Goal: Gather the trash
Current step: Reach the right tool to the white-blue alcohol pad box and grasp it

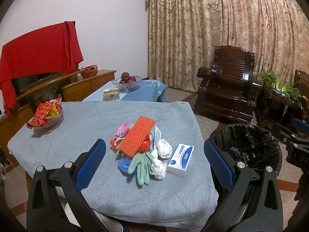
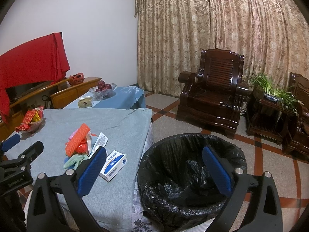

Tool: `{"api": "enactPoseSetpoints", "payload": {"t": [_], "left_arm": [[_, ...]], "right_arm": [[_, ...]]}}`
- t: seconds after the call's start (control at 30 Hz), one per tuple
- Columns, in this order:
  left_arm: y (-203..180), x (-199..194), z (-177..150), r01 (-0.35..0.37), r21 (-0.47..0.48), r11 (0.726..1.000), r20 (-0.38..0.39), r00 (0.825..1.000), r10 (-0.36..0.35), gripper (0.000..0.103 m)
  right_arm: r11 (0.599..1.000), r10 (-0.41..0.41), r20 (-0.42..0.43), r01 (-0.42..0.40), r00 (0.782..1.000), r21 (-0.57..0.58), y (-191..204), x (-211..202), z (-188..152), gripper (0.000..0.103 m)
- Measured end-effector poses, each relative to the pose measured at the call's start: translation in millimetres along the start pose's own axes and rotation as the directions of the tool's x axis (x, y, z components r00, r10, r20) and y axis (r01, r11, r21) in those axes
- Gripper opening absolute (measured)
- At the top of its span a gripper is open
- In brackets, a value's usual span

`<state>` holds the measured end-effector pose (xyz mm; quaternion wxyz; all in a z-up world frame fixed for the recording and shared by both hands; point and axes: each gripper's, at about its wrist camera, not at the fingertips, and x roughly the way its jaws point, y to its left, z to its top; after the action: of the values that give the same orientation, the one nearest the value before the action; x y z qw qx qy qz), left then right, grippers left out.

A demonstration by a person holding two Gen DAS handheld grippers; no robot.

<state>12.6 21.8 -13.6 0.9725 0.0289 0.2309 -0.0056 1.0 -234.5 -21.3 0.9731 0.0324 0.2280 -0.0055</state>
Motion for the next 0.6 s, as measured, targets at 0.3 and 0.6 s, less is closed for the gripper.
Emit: {"api": "enactPoseSetpoints", "payload": {"t": [0.3,0.6], "left_arm": [[23,12,-4,-0.058,-0.035,0.998,-0.018,0.998,0.057,0.098],[64,48,-17,-0.139,-0.032,0.990,-0.040,0.990,0.138,0.098]], "right_arm": [[1.000,0.027,-0.038,-0.027,0.999,-0.005,26,38,-14,0.097],[0.996,0.076,-0.111,-0.081,0.991,-0.047,66,82,-26,0.097]]}}
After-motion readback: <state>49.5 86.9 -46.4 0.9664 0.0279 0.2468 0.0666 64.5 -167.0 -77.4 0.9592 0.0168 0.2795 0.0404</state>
